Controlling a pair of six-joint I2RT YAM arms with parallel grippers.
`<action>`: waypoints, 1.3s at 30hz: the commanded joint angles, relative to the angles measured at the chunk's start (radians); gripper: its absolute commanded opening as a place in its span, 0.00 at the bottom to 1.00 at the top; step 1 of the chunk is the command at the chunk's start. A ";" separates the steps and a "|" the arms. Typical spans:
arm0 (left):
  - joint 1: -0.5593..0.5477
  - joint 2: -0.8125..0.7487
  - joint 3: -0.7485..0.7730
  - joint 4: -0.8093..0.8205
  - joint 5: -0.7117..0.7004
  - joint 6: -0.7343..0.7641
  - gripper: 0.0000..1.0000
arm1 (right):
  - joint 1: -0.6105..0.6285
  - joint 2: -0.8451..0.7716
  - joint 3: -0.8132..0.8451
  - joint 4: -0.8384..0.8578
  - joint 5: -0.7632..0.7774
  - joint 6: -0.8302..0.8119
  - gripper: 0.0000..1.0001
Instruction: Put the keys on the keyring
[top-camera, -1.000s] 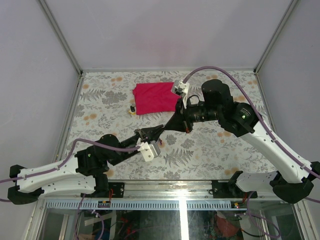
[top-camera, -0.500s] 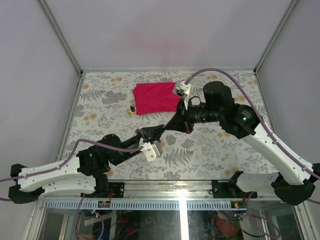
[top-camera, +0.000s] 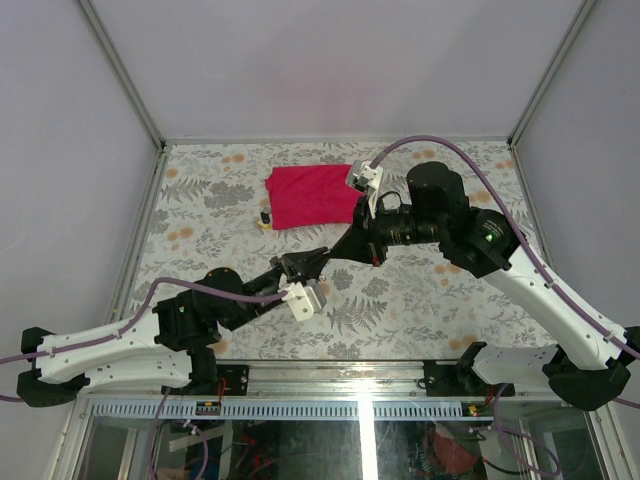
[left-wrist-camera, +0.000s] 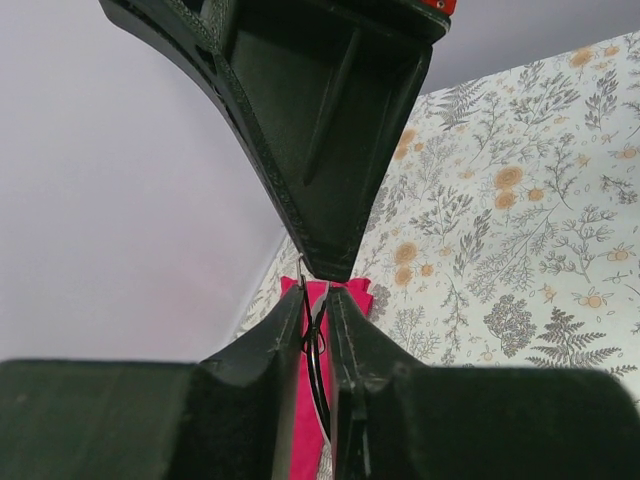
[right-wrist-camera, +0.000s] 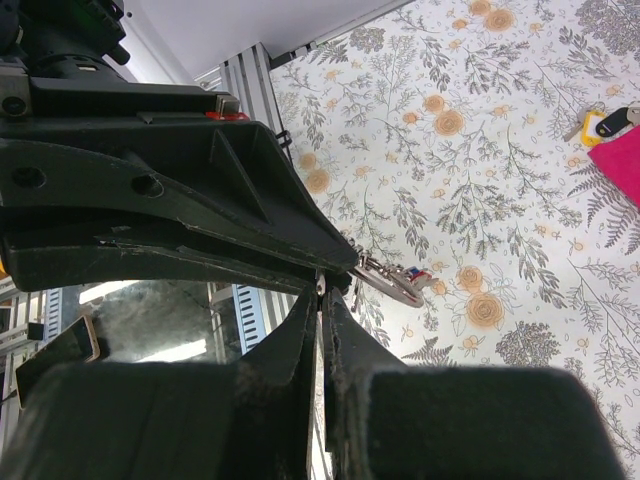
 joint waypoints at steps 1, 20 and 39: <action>0.006 -0.003 0.033 0.021 -0.093 0.007 0.16 | -0.003 -0.043 0.010 0.017 -0.044 0.013 0.00; 0.005 -0.025 0.010 0.056 -0.061 0.026 0.06 | -0.004 -0.038 0.001 0.020 -0.046 0.012 0.00; 0.004 -0.012 0.022 0.077 -0.010 0.004 0.25 | -0.003 -0.032 -0.015 0.037 -0.055 0.021 0.00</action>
